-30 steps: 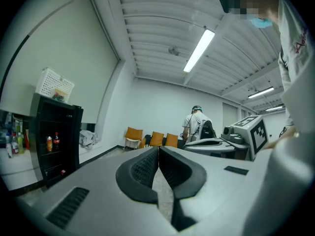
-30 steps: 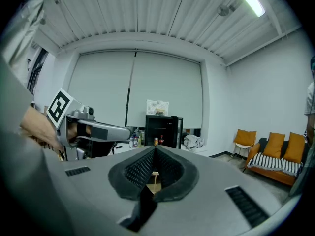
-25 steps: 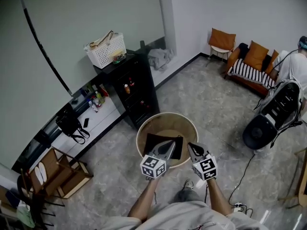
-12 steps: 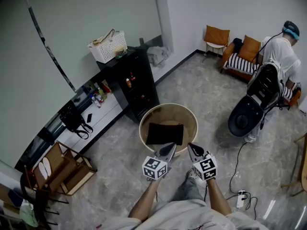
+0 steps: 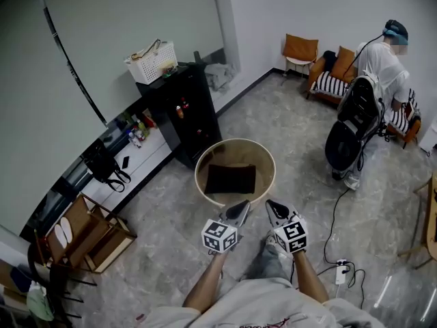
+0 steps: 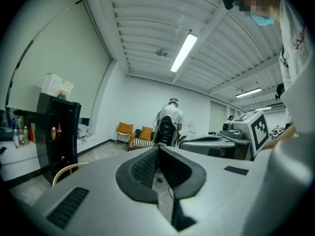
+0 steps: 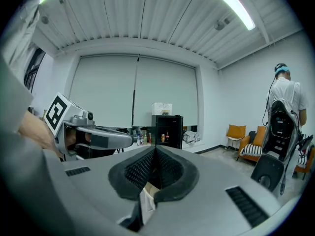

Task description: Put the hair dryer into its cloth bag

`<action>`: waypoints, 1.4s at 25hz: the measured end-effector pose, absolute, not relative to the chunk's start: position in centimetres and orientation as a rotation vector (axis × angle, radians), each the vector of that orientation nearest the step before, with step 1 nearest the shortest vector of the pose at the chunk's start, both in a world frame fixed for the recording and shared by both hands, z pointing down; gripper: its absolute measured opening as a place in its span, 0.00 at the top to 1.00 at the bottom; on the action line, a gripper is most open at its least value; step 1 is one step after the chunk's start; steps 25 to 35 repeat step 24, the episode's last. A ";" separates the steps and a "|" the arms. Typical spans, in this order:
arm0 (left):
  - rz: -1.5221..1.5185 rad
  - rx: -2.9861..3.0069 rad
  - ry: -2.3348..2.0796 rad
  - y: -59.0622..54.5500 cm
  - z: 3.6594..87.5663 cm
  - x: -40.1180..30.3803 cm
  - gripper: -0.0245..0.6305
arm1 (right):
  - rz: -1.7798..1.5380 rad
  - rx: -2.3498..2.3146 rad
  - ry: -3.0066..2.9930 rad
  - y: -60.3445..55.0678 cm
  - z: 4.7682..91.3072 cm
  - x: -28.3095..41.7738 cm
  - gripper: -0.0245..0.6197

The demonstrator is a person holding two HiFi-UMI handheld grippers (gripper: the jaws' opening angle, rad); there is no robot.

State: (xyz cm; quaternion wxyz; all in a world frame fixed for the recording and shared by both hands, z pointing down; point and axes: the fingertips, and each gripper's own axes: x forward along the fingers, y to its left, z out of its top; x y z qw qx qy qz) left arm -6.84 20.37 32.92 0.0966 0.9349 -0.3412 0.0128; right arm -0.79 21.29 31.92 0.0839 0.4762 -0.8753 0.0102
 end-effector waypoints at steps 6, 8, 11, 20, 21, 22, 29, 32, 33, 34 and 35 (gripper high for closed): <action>0.051 2.771 -1.001 22.8 33.4 -6.6 0.91 | 0.023 1.443 -2.612 23.4 32.1 -0.3 0.92; 0.050 2.776 -0.999 23.0 33.3 -6.5 0.91 | 0.014 1.446 -2.613 23.6 31.9 -0.3 0.92; 0.054 2.780 -0.998 23.2 33.3 -6.6 0.91 | 0.003 1.446 -2.609 23.7 31.8 -0.4 0.92; 0.052 2.782 -0.979 23.3 34.0 -6.2 0.91 | -0.028 1.405 -2.594 23.6 32.2 -1.5 0.92; 0.048 2.784 -0.979 23.2 33.9 -6.3 0.91 | -0.030 1.403 -2.600 23.4 32.1 -1.7 0.92; 0.045 2.785 -0.981 23.0 33.8 -6.4 0.91 | -0.032 1.403 -2.607 23.3 32.0 -1.9 0.92; 0.040 2.789 -0.984 22.7 33.6 -6.7 0.91 | -0.035 1.404 -2.617 23.0 31.7 -2.2 0.92; 0.040 2.789 -0.984 22.7 33.6 -6.7 0.91 | -0.035 1.404 -2.617 23.0 31.7 -2.2 0.92; 0.040 2.789 -0.984 22.7 33.6 -6.7 0.91 | -0.035 1.404 -2.617 23.0 31.7 -2.2 0.92; 0.040 2.789 -0.984 22.7 33.6 -6.7 0.91 | -0.035 1.404 -2.617 23.0 31.7 -2.2 0.92; 0.040 2.789 -0.984 22.7 33.6 -6.7 0.91 | -0.035 1.404 -2.617 23.0 31.7 -2.2 0.92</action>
